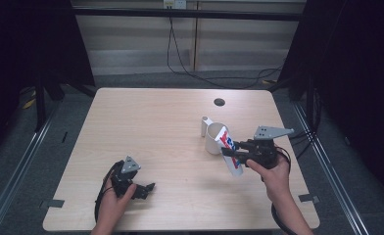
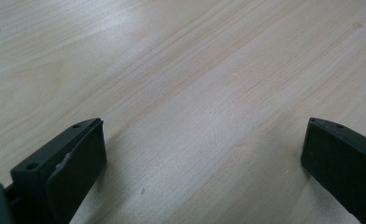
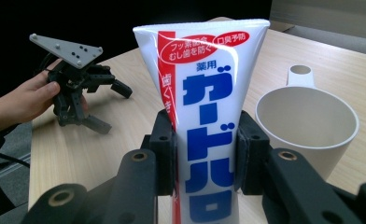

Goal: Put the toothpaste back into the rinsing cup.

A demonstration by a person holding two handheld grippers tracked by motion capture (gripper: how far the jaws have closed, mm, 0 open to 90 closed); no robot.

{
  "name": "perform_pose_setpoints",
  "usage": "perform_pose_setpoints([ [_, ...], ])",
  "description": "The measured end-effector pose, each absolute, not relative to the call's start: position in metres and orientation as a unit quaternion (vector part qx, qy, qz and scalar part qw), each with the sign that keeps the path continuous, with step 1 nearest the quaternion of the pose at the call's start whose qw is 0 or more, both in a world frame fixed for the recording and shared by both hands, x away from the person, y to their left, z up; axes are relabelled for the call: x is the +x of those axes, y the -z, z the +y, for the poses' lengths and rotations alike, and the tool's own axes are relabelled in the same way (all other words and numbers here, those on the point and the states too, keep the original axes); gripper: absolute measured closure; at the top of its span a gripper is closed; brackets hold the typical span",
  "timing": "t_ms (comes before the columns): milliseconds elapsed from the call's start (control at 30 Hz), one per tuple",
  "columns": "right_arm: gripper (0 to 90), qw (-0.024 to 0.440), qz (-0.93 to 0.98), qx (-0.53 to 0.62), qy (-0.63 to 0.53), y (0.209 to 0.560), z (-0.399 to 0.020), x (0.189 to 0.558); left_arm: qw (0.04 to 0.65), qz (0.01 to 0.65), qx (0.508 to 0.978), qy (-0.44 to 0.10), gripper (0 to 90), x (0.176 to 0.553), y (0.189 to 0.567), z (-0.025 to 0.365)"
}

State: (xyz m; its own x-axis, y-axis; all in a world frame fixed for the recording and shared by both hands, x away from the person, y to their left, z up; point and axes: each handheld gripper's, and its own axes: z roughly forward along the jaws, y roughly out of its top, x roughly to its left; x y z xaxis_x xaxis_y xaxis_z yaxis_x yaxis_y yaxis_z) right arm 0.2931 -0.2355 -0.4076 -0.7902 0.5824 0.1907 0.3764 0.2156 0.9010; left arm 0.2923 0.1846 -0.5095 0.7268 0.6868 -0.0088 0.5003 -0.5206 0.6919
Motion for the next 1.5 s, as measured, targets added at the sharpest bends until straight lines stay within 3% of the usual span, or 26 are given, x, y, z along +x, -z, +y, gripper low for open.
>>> perform_pose_setpoints([
  [1500, 65.8, 0.123, 0.719, 0.337, -0.595, 0.384, -0.247, 0.314, 0.349, 0.345, 0.861, -0.134, 0.0, 0.292, 0.510, 0.185],
])
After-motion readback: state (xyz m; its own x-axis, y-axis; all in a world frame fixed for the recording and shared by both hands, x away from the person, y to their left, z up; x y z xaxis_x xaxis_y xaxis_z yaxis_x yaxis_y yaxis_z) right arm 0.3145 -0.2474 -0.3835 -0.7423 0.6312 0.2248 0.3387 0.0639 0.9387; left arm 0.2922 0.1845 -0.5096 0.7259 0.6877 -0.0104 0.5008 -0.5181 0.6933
